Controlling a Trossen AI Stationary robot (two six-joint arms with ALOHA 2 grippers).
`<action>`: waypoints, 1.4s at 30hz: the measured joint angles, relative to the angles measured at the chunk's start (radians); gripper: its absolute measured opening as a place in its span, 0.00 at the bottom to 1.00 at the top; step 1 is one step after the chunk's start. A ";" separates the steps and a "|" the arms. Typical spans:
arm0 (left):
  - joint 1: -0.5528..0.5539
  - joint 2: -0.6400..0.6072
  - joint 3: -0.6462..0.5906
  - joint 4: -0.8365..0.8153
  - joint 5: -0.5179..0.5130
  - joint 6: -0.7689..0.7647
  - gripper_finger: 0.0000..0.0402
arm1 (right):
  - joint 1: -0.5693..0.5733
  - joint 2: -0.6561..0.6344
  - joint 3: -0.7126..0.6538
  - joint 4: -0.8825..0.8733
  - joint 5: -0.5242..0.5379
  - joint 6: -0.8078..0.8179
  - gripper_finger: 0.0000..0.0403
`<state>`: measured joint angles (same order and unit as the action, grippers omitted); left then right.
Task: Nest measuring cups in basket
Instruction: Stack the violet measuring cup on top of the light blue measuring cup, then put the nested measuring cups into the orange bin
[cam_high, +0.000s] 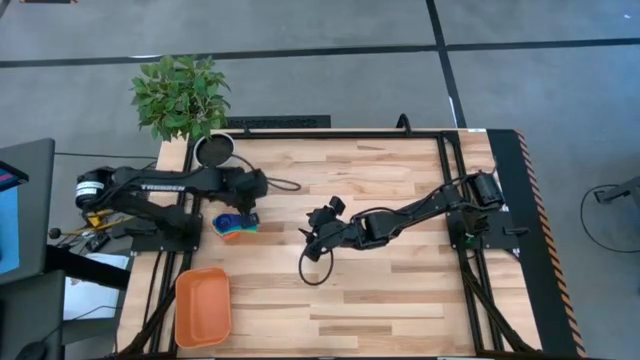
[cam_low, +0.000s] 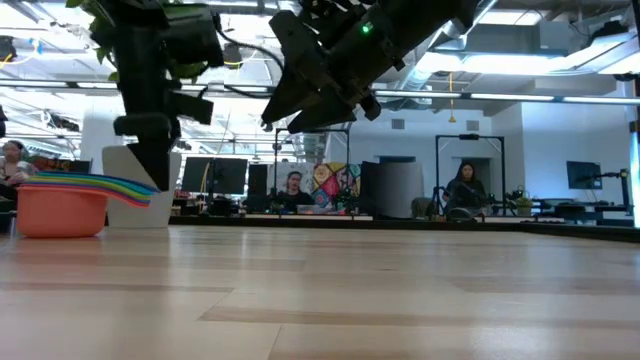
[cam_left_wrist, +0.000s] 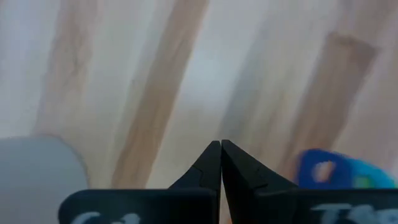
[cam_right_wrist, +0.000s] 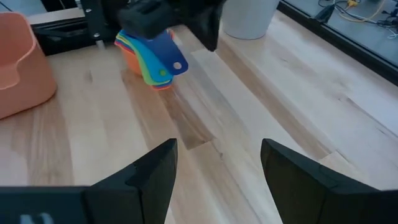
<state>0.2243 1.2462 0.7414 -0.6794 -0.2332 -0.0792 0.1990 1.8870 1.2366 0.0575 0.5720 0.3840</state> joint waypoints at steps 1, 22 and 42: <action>0.018 0.008 0.000 -0.005 0.002 0.011 0.00 | -0.002 0.000 0.000 0.000 0.000 0.000 0.63; 0.014 0.031 0.000 -0.041 0.231 0.084 0.00 | 0.000 0.000 -0.001 -0.028 0.002 0.000 0.63; -0.148 -0.161 0.061 -0.226 0.112 -0.047 0.00 | -0.062 0.080 -0.002 0.180 -0.241 0.088 0.63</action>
<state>0.0761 1.0848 0.8022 -0.9053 -0.1216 -0.1260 0.1366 1.9673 1.2349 0.2374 0.3313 0.4719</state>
